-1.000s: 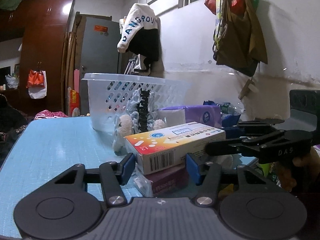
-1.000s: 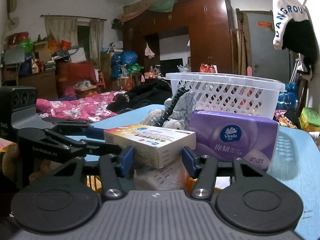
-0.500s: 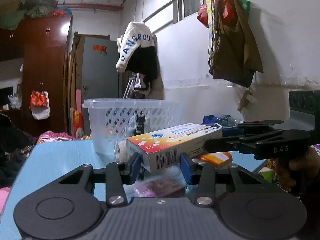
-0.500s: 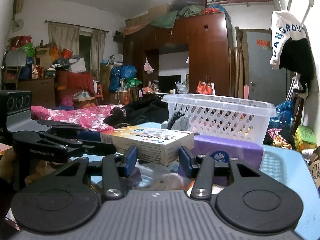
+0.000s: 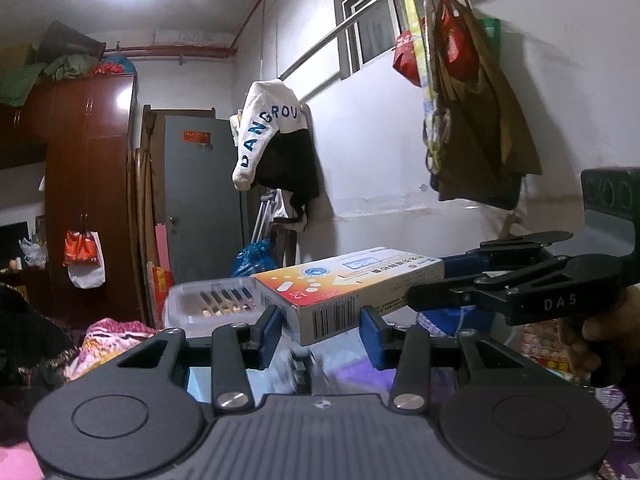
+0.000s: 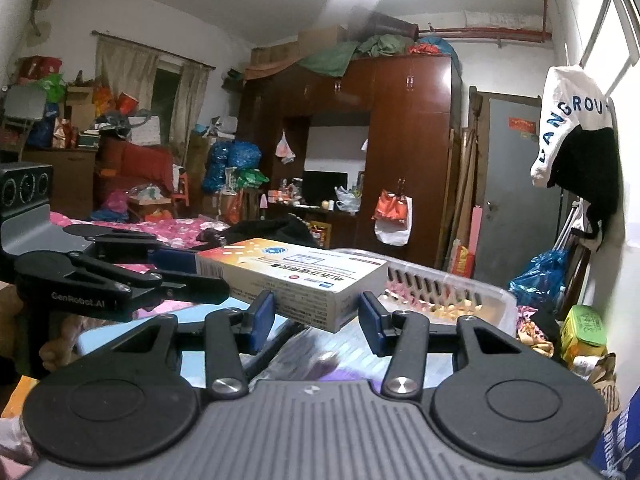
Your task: Organize objects
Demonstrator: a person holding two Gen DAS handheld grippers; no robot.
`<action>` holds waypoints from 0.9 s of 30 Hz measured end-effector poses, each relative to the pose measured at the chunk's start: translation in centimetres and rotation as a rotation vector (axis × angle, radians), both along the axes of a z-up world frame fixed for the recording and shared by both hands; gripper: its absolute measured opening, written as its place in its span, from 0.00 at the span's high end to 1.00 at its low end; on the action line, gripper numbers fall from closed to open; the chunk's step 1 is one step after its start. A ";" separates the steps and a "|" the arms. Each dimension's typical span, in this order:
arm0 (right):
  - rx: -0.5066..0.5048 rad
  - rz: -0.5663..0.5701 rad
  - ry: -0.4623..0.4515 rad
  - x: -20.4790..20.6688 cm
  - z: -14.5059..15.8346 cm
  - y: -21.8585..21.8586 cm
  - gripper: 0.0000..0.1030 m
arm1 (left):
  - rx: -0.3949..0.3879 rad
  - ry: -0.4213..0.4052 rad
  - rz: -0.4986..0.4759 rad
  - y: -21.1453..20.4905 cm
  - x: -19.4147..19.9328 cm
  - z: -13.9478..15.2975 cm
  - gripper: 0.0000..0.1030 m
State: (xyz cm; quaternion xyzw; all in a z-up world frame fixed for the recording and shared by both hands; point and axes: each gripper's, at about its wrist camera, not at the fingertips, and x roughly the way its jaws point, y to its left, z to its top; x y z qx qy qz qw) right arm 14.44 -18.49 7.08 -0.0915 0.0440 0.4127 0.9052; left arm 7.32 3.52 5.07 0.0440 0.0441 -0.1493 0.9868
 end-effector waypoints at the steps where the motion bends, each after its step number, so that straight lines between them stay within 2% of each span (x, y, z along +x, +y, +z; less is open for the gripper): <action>1: -0.005 -0.006 0.003 0.8 0.3 0.2 0.51 | 0.004 0.000 0.003 -0.1 0.9 0.5 0.55; 9: -0.039 -0.071 0.057 7.0 1.0 1.1 0.51 | 0.066 0.045 0.022 -0.7 8.8 3.8 0.56; 13: -0.086 -0.114 0.149 11.0 -0.2 2.1 0.51 | 0.052 0.114 0.015 -0.2 13.1 3.8 0.56; 16: -0.119 -0.136 0.211 12.5 -1.9 2.9 0.51 | 0.051 0.175 0.012 0.0 15.1 3.2 0.57; 19: -0.104 -0.130 0.260 13.0 -2.7 2.5 0.51 | 0.058 0.204 0.030 0.2 16.0 2.5 0.57; 23: -0.127 -0.142 0.258 12.4 -2.7 2.4 0.51 | 0.034 0.217 0.033 0.7 16.2 2.5 0.57; 25: -0.148 -0.157 0.256 12.6 -2.3 2.6 0.47 | 0.047 0.231 0.039 0.6 16.7 2.5 0.55; 27: -0.172 -0.180 0.248 13.2 -1.6 3.1 0.18 | 0.075 0.234 0.085 0.7 17.4 2.3 0.41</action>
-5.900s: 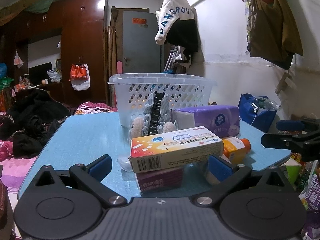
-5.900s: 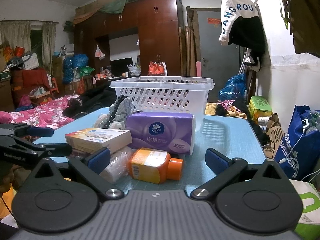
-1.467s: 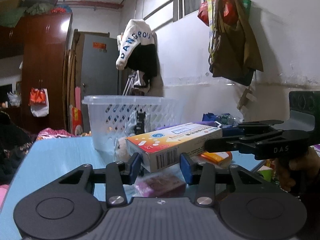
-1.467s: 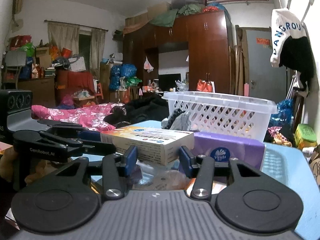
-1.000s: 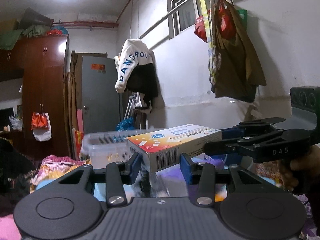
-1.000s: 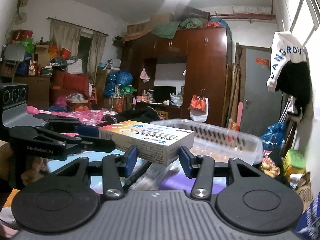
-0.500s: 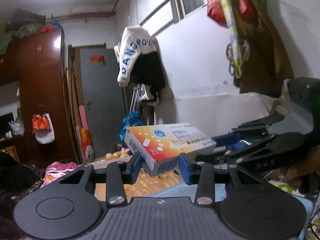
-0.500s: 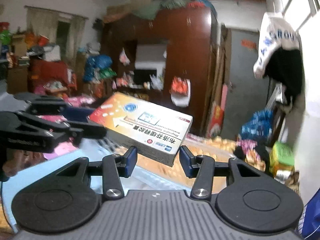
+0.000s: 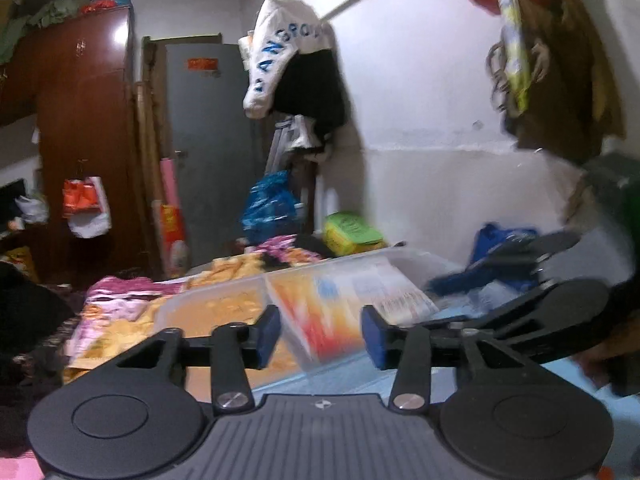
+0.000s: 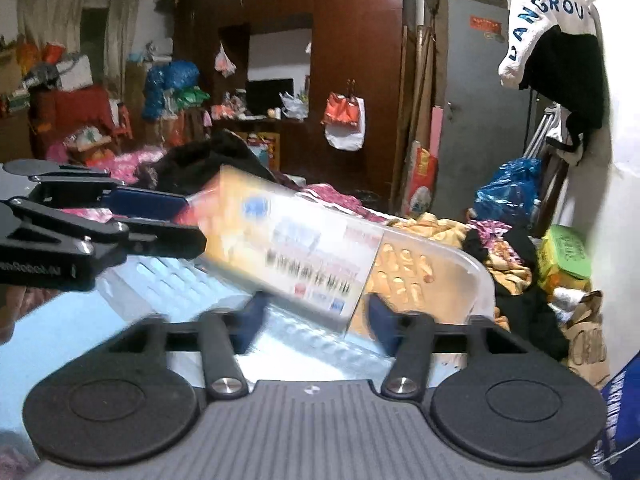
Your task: Organize objects
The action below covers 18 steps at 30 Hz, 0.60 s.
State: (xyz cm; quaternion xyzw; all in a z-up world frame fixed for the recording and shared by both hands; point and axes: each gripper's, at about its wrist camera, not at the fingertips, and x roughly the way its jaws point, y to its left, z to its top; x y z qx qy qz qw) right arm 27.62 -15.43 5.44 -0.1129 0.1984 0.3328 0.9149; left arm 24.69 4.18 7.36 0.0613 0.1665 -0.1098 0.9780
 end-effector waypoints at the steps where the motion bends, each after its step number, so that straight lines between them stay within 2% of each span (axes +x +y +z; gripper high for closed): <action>1: -0.011 -0.027 -0.027 0.1 0.3 0.1 0.14 | 0.007 -0.005 0.027 0.1 0.0 -0.1 0.36; 2: -0.015 -0.053 -0.056 -0.2 0.5 -0.2 0.08 | 0.000 -0.015 0.047 0.5 -0.2 -0.1 0.27; 5: 0.031 -0.088 -0.078 -1.8 1.0 -2.5 0.00 | -0.089 -0.057 0.061 2.0 -2.3 0.1 0.19; 6: 0.061 -0.095 -0.077 -2.5 1.0 -3.5 0.00 | -0.109 -0.072 0.054 2.2 -3.5 0.1 0.14; 8: 0.124 -0.106 -0.064 -4.2 0.7 -5.9 0.00 | -0.111 -0.092 0.045 2.3 -6.3 -0.2 0.10; 12: 0.214 -0.117 -0.052 -8.4 -1.1 -10.5 0.00 | -0.070 -0.086 0.069 1.7 -12.4 -2.5 0.10; 15: 0.282 -0.134 -0.038 -11.7 -3.2 -13.4 0.00 | -0.087 -0.071 0.075 1.9 -16.5 -4.6 0.10; 18: 0.302 -0.169 -0.005 -14.5 -5.5 -14.6 0.00 | -0.097 -0.080 0.083 2.0 -20.2 -6.6 0.10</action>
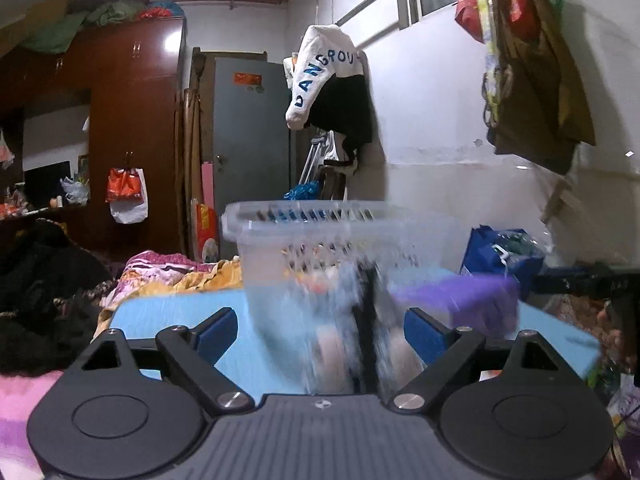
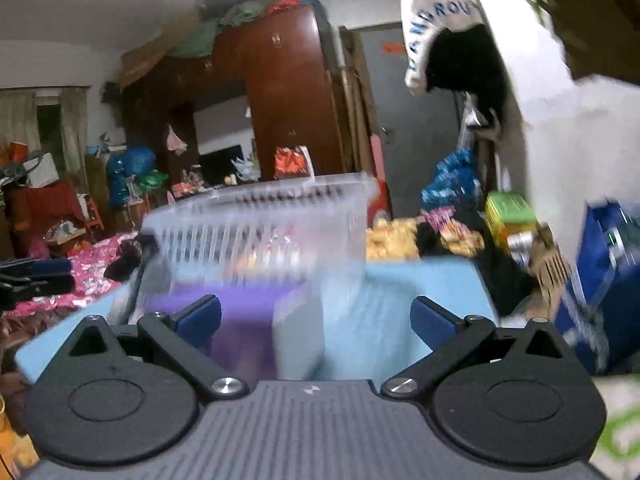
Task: Organize objects
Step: 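Grasp the orange bottle with the right gripper while the left grasps the small purple box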
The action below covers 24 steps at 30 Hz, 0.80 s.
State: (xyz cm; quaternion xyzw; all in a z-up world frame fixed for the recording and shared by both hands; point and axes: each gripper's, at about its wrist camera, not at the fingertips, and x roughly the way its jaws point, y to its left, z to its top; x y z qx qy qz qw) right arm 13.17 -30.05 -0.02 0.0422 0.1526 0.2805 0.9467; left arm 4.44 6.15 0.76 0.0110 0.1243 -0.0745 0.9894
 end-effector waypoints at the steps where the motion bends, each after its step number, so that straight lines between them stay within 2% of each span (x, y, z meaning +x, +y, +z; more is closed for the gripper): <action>1: 0.012 -0.016 0.004 -1.3 -0.9 -0.1 0.00 | 0.000 -0.013 0.004 0.0 -1.1 -0.6 0.10; 4: 0.046 -0.031 0.015 -2.9 -2.8 0.1 0.00 | -0.035 -0.017 0.008 0.0 -2.7 -2.0 0.10; 7: 0.020 0.004 -0.013 -3.1 -2.4 1.6 0.00 | -0.061 -0.001 -0.024 -0.7 -2.5 -2.8 0.10; 9: 0.007 0.016 -0.057 -3.2 -2.0 2.3 0.00 | -0.047 0.003 -0.050 -1.6 -2.5 -3.4 0.10; 14: 0.002 0.068 -0.023 -2.4 -2.6 3.4 0.00 | 0.040 0.022 -0.070 -4.0 -2.7 -5.2 0.10; 19: -0.034 0.057 -0.017 -2.6 -3.4 4.3 0.00 | 0.053 0.038 -0.053 -4.4 -2.8 -6.4 0.10; 24: -0.051 0.049 -0.034 -3.3 -4.2 4.7 0.03 | 0.035 0.052 -0.054 -4.5 -2.4 -7.1 0.10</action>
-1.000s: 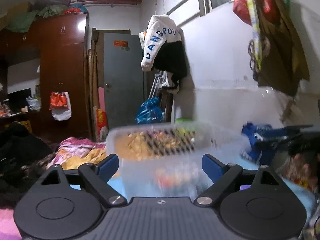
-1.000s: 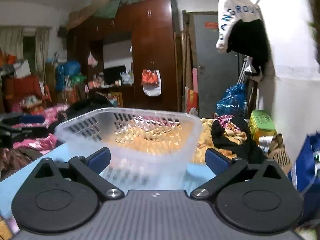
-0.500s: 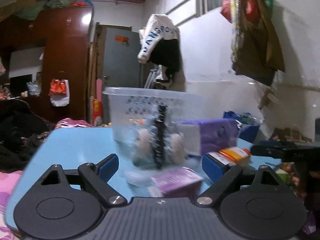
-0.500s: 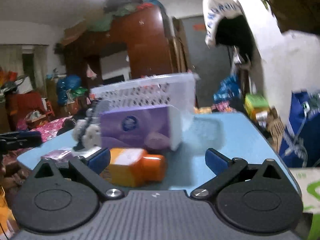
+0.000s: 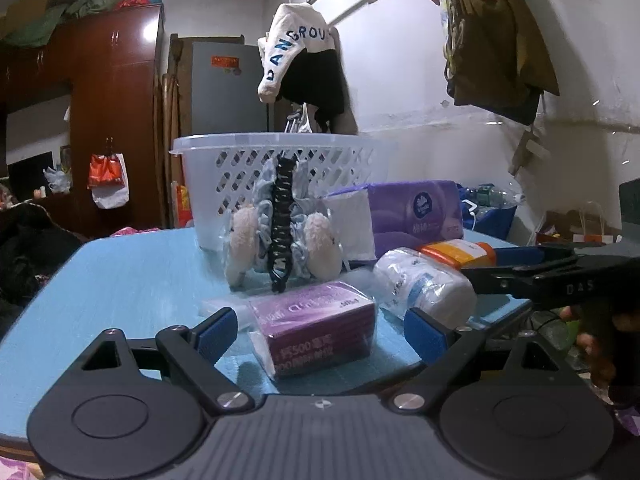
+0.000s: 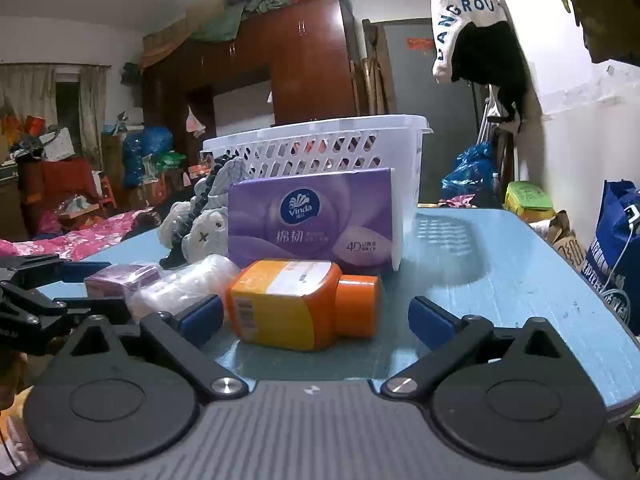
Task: Organize objects
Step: 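Grasp the orange bottle with the right gripper while the left grasps the small purple box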
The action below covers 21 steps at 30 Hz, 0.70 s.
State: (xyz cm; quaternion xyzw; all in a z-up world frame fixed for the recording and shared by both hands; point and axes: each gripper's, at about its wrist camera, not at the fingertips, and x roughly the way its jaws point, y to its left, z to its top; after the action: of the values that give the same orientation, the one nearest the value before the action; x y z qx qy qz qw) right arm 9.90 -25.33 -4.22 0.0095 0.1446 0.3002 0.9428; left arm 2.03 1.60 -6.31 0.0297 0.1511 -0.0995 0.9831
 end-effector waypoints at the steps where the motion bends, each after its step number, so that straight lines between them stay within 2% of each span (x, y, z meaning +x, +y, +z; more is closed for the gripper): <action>1: 0.000 0.001 0.002 0.1 0.0 0.0 0.04 | 0.001 -0.002 0.007 0.0 0.1 -0.1 0.10; 9: -0.014 -0.001 -0.020 0.1 -0.2 0.6 0.08 | 0.010 -0.017 0.032 0.1 0.2 -0.1 0.10; 12: -0.014 0.009 -0.019 0.0 -0.3 0.8 0.13 | 0.023 -0.014 0.025 -0.3 0.4 -0.3 0.10; 19: -0.033 0.013 -0.033 -0.1 -0.3 1.2 0.14 | 0.033 -0.017 0.032 -0.5 0.4 -0.6 0.10; 21: -0.036 0.009 -0.043 -0.2 -0.3 1.2 0.14 | 0.029 -0.021 0.034 -0.6 0.4 -0.7 0.15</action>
State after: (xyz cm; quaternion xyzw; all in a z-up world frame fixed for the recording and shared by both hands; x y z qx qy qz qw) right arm 9.69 -24.15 -4.54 -0.0145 0.1298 0.3019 0.9444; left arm 2.44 1.03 -7.01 0.0422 0.1425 -0.0801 0.9856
